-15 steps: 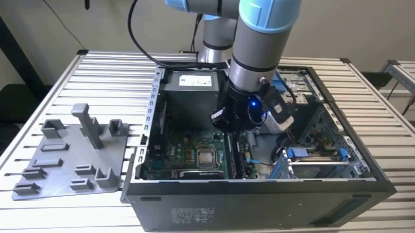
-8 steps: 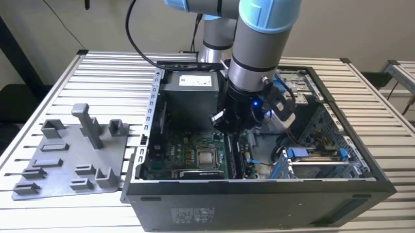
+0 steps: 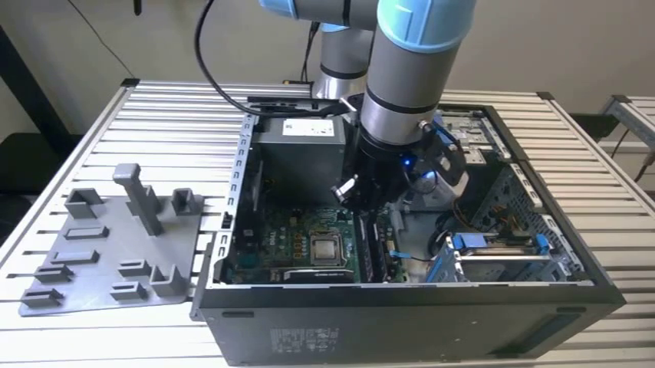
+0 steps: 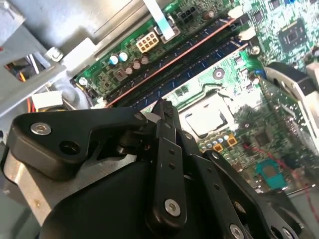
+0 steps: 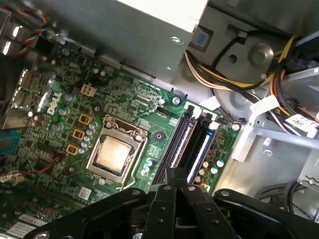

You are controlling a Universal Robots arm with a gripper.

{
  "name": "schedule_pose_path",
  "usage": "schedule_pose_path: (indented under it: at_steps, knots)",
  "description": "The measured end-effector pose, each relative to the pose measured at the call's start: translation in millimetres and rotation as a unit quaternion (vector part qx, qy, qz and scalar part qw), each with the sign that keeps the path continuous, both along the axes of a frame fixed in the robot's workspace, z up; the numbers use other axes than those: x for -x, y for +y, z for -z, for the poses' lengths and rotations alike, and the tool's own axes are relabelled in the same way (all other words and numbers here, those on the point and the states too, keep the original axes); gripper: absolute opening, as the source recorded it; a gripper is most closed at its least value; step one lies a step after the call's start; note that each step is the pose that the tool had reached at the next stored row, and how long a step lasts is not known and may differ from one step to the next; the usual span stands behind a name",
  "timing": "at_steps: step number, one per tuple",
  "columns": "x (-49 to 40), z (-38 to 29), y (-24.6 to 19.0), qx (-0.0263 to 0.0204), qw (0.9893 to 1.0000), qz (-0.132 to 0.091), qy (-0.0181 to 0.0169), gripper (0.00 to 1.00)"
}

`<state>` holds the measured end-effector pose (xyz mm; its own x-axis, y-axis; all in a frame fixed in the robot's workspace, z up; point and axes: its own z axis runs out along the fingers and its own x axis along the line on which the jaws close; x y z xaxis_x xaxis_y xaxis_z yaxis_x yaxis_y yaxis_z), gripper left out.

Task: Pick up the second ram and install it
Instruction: 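Press down the second ram until it locks into place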

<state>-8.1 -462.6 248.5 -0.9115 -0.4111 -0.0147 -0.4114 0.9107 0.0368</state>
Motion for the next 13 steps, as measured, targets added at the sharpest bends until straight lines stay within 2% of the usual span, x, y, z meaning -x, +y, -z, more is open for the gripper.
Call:
schedule_pose_path:
  at_steps: [3,7,10,13]
  knots:
    - [0.1,0.0,0.0,0.0000,0.9997,-0.025,-0.0006,0.11]
    - [0.3,0.0,0.0,0.0000,0.9983,-0.059,-0.0011,0.11]
    - [0.6,0.0,0.0,-0.0001,0.9966,-0.082,-0.0014,0.11]
    - [0.7,0.0,0.0,-0.0001,0.9942,-0.108,-0.0017,0.11]
